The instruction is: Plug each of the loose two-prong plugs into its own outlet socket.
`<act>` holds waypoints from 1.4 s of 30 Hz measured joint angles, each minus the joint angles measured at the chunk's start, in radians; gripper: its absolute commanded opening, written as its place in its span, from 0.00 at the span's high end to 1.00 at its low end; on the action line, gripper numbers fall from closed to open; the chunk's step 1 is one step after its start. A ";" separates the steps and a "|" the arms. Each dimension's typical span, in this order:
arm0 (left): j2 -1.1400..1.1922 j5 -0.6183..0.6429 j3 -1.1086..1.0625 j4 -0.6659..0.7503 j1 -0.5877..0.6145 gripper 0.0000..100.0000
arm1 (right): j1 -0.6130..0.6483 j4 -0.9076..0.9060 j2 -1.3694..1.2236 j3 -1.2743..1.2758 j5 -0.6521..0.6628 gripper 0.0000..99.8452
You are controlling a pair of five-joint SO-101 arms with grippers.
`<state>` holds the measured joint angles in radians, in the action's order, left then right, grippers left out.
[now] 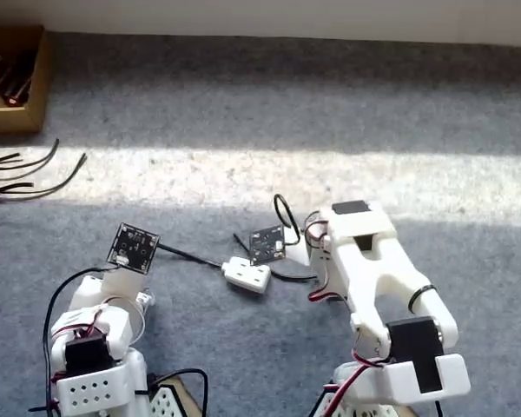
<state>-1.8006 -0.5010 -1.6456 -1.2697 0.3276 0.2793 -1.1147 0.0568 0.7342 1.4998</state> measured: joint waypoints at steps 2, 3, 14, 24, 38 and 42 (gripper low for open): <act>0.000 0.000 0.000 0.000 0.000 0.79 | -0.006 0.032 0.002 0.011 0.000 0.70; 0.000 0.000 0.000 0.000 0.000 0.79 | -0.008 0.041 0.003 0.023 0.000 0.70; 0.000 0.000 0.000 0.000 0.000 0.79 | -0.008 0.072 0.005 0.051 -0.040 0.84; 0.000 0.000 0.000 0.000 0.000 0.79 | -0.026 0.074 0.002 0.071 0.035 0.91; 0.000 0.000 0.000 0.000 0.000 0.79 | -0.078 0.057 0.003 0.114 0.058 0.73; 0.000 0.000 0.000 0.000 0.000 0.79 | -0.080 0.058 0.005 0.107 0.058 0.84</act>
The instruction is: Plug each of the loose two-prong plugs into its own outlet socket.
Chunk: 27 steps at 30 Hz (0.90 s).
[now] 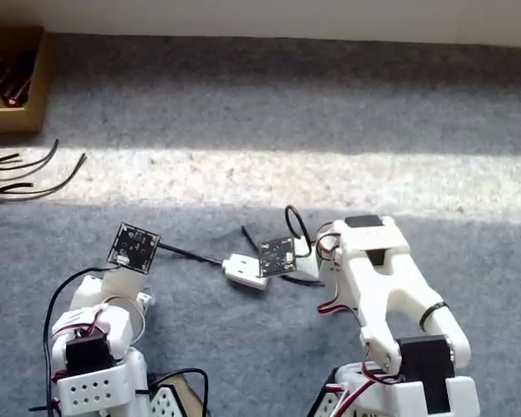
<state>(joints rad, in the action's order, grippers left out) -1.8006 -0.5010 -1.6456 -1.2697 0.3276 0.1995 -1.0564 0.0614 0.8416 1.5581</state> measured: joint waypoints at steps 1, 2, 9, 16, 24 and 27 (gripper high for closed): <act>0.000 0.000 0.000 0.000 0.000 0.79 | -0.002 0.002 0.000 -0.008 -0.002 0.87; 0.000 0.000 0.000 0.000 0.000 0.79 | -0.002 0.005 0.000 -0.009 -0.002 0.90; 0.000 0.000 0.000 0.000 0.000 0.79 | -0.008 0.014 0.000 -0.011 -0.003 1.00; 0.000 0.000 0.000 0.000 0.000 0.79 | -0.008 0.009 -0.006 -0.029 -0.178 1.00; 0.000 0.000 0.000 0.052 0.000 0.79 | 0.023 -0.170 0.106 -0.288 -0.647 1.00; 0.000 0.000 0.000 0.107 0.000 0.79 | 0.018 -0.311 0.120 -0.457 -0.799 1.00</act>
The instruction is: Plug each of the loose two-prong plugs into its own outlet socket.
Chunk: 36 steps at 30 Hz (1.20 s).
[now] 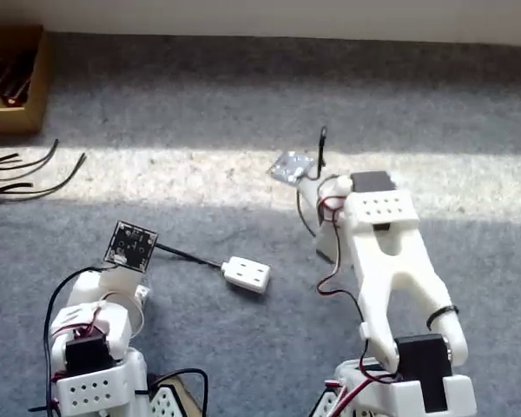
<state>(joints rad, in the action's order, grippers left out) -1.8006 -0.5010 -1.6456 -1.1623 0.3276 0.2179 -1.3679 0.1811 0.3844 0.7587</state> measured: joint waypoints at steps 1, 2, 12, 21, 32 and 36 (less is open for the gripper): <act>0.000 0.000 0.000 0.023 0.000 0.79 | 0.000 -0.055 0.000 -0.057 -0.048 1.00; 0.000 0.000 0.000 0.052 0.000 0.79 | 0.002 -0.117 0.000 -0.115 -0.091 1.00; 0.002 0.141 0.215 0.054 0.000 0.77 | 0.037 -0.244 -0.137 -0.477 -0.735 1.00; -0.003 0.315 0.514 0.052 0.000 0.62 | 0.348 -0.018 -0.103 -0.465 -1.074 1.00; 0.002 0.325 0.506 0.051 -0.130 0.53 | 0.420 0.479 0.301 0.161 -1.085 1.00; 0.000 0.325 0.505 -0.014 -0.275 0.50 | 0.420 0.575 0.342 0.275 -1.077 1.00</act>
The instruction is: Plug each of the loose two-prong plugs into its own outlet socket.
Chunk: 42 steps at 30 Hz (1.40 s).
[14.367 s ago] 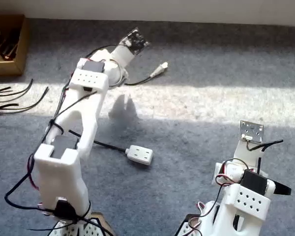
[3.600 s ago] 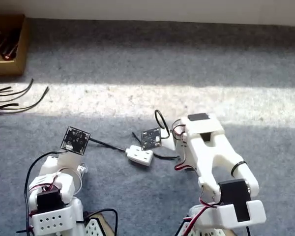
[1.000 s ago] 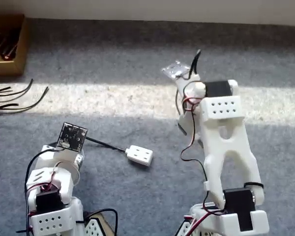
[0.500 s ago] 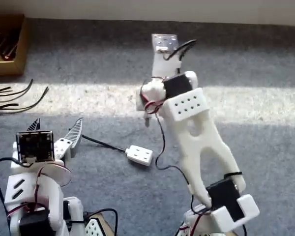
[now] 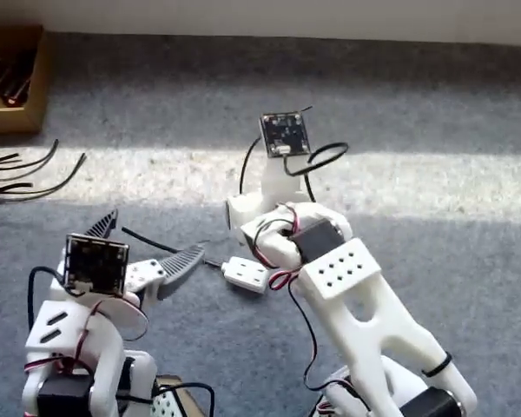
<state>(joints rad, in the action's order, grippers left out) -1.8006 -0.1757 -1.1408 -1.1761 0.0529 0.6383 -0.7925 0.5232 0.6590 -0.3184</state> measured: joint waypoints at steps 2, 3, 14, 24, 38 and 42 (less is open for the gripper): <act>0.000 0.000 -0.005 -0.008 -0.061 0.50 | 0.003 0.014 0.012 0.006 0.002 1.00; 0.000 0.000 -0.011 -0.008 -0.077 0.50 | 0.003 0.017 0.017 0.006 0.002 1.00; 0.008 0.000 -0.267 0.215 -0.094 0.50 | 0.135 -0.161 0.023 -0.075 -0.028 1.00; 0.011 -0.028 -0.351 0.296 -0.006 0.50 | 0.184 -0.287 0.026 -0.161 0.005 1.00; 0.009 -0.052 -0.408 0.354 0.006 0.50 | 0.180 -0.500 0.025 -0.288 0.167 1.00; 0.009 -0.063 -0.414 0.356 0.028 0.50 | 0.078 -0.519 0.026 -0.287 0.236 1.00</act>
<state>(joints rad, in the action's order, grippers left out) -1.7914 -0.2386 -1.5551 -0.8201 0.0806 0.7165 -1.3111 0.5493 0.3721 -0.0821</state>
